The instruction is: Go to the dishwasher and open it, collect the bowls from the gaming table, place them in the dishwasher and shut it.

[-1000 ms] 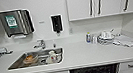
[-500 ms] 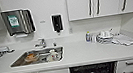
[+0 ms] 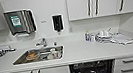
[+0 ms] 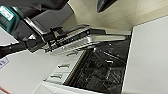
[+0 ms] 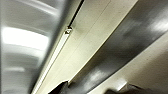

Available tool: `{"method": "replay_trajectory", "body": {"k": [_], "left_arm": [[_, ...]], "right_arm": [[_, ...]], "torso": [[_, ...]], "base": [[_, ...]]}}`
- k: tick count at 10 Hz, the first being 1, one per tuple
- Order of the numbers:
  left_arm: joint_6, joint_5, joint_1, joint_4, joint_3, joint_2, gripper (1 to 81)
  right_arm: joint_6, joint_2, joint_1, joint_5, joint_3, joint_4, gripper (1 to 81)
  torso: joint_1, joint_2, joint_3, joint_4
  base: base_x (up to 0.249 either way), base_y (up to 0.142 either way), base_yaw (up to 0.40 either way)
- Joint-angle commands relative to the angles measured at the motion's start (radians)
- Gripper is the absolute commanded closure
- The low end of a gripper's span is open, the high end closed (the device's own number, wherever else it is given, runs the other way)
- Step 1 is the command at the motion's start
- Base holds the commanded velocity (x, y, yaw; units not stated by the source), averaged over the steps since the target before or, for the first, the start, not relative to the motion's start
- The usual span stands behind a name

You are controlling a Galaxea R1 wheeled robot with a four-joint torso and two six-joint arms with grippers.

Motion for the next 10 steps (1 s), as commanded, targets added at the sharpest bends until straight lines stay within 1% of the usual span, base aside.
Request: {"method": "replay_trajectory", "body": {"k": [1, 3, 4, 5, 6, 7, 8, 10], "left_arm": [[0.005, 0.012, -0.07, 0.002, 0.024, -0.037, 1.0], [0.005, 0.012, -0.064, 0.004, 0.014, -0.029, 1.0], [0.005, 0.012, -0.058, 0.002, 0.004, -0.023, 1.0], [0.005, 0.012, -0.043, 0.002, -0.016, -0.011, 1.0], [0.005, 0.012, -0.007, 0.002, -0.045, 0.012, 1.0], [0.005, 0.012, 0.034, 0.002, -0.102, 0.051, 1.0], [0.008, 0.009, 0.092, 0.002, -0.178, 0.104, 1.0], [0.014, -0.006, 0.224, 0.01, -0.382, 0.267, 1.0]], "right_arm": [[-0.019, -0.008, 0.038, -0.199, 0.034, -0.036, 1.0], [-0.019, -0.014, 0.033, -0.199, 0.034, -0.045, 1.0], [-0.019, -0.025, 0.03, -0.199, 0.039, -0.053, 1.0], [-0.025, -0.043, 0.027, -0.199, 0.048, -0.074, 1.0], [-0.051, -0.062, 0.021, -0.196, 0.062, -0.099, 1.0], [-0.101, -0.075, 0.009, -0.177, 0.072, -0.119, 1.0], [-0.157, -0.08, -0.008, -0.166, 0.066, -0.123, 1.0], [-0.279, -0.076, -0.051, -0.101, 0.028, -0.128, 1.0]], "torso": [[0.0, 0.0, 0.0, 0.0], [0.0, 0.0, 0.0, 0.0], [0.0, 0.0, 0.0, 0.0], [0.0, 0.0, 0.0, 0.0], [0.0, 0.0, 0.0, 0.0], [0.0, 0.0, 0.0, 0.0], [0.0, 0.0, 0.0, 0.0], [0.0, 0.0, 0.0, 0.0]], "base": [[-0.081, 0.0, 0.0], [-0.077, 0.0, 0.0], [0.0, 0.0, 0.0], [0.0, 0.0, 0.0], [0.0, 0.0, 0.0], [0.0, 0.0, 0.0], [0.0, 0.0, 0.0], [0.0, 0.0, 0.0]]}}
